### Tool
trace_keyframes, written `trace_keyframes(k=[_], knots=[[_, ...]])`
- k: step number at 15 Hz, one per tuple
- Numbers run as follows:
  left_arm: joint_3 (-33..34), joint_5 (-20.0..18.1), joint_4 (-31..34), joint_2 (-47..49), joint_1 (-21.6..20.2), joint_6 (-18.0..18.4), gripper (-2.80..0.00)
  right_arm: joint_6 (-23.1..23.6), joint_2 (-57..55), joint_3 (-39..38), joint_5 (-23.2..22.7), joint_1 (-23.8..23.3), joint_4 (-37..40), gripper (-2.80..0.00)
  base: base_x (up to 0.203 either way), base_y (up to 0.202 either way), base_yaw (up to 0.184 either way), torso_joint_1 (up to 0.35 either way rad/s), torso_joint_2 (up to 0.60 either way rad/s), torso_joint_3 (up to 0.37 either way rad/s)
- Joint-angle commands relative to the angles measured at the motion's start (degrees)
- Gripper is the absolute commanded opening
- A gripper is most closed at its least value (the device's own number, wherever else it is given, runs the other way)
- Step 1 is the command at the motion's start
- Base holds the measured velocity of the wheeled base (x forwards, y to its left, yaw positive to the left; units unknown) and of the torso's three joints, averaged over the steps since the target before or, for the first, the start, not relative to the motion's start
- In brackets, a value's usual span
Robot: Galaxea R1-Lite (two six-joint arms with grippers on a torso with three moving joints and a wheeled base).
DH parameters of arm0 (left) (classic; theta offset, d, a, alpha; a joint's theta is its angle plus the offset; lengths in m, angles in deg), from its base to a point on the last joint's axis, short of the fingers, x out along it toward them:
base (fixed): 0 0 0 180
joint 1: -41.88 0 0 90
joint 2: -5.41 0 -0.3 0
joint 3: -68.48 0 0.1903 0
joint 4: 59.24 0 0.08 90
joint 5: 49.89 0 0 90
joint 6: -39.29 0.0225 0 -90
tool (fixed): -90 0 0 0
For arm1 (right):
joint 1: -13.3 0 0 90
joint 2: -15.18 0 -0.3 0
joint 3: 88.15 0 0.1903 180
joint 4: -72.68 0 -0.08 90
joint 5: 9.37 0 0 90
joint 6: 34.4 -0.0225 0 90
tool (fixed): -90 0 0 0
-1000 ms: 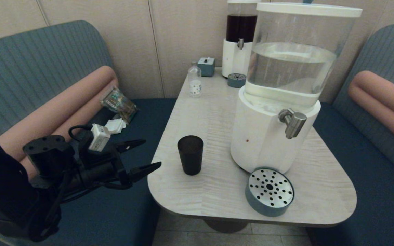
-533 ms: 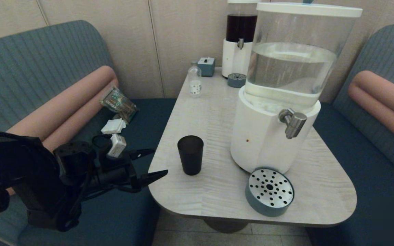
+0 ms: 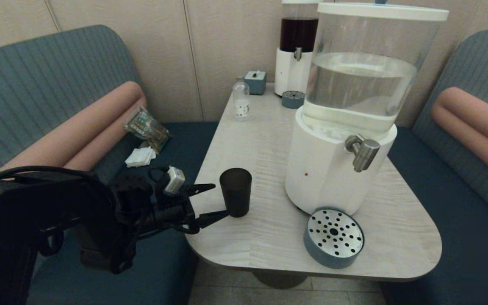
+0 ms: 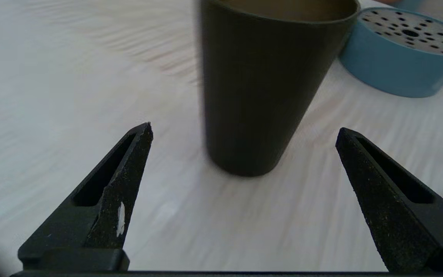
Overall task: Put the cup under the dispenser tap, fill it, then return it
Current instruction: Pick up the cup
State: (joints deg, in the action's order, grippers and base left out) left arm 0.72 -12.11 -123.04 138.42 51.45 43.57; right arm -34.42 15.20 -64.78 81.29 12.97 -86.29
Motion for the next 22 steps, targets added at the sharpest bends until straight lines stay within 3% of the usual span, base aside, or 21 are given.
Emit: trace_keyframes(k=[1, 8, 14, 22], knots=[[-2.24, 0.51, -0.49, 1.50, 1.21, -0.37, 0.00, 0.02, -0.02, -0.88, 0.11, -0.02, -0.04, -2.80, 0.000, 0.000, 0.000, 0.000, 0.00, 0.000], [-12.44, 7.27, -0.49, 6.83, 3.14, -2.11, 0.00, 0.02, -0.02, -0.88, 0.04, -0.02, -0.04, -2.80, 0.000, 0.000, 0.000, 0.000, 0.00, 0.000], [-15.81, 12.41, -0.49, 8.14, 4.33, -2.17, 0.00, 0.02, -0.02, -0.88, 0.04, -0.02, -0.04, -2.80, 0.000, 0.000, 0.000, 0.000, 0.00, 0.000], [-15.86, 12.66, -0.49, 7.70, 6.43, -2.25, 0.00, 0.02, -0.02, -0.88, 0.04, -0.02, -0.04, -2.80, 0.000, 0.000, 0.000, 0.000, 0.00, 0.000]])
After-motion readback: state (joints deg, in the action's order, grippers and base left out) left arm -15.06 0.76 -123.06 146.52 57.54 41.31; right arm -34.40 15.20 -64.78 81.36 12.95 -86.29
